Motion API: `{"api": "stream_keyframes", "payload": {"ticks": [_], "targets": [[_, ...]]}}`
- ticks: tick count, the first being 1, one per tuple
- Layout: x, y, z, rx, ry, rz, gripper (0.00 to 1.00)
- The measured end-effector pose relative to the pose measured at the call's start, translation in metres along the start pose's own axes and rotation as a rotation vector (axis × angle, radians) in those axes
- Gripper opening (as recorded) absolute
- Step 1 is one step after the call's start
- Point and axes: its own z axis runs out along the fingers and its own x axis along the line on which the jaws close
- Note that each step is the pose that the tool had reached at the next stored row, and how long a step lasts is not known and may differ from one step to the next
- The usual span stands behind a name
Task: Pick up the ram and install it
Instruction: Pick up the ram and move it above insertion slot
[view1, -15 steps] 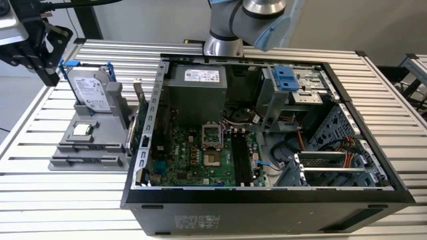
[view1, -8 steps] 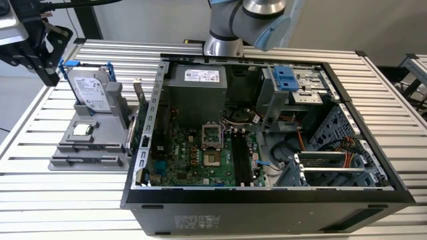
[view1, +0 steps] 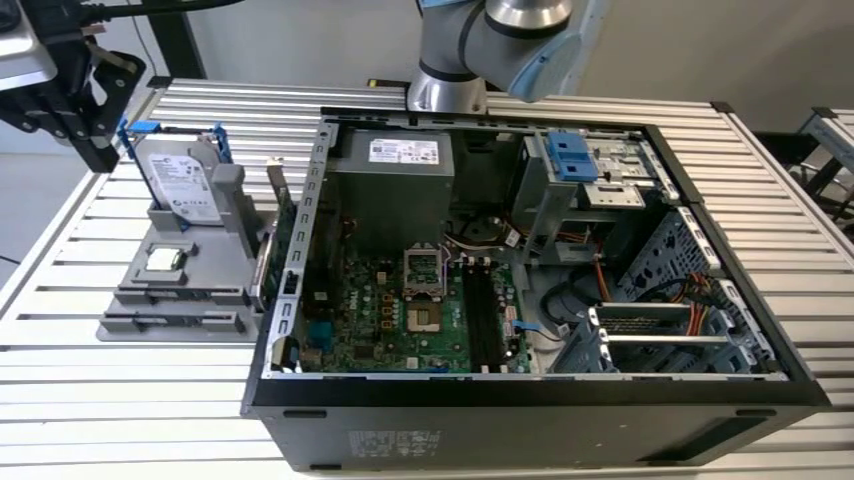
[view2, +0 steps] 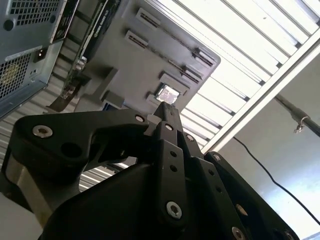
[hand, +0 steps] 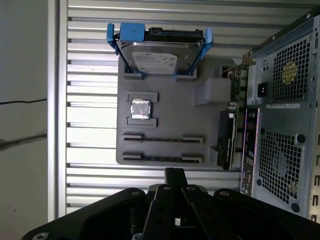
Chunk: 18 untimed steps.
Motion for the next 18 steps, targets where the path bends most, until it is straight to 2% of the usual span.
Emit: {"api": "stream_keyframes", "payload": {"ticks": [6, 18], "targets": [[0.0000, 0.0000, -0.0004, -0.0012, 0.0032, -0.064, 0.00], [0.0000, 0.0001, -0.0015, -0.0045, 0.0118, -0.240, 0.00]]}}
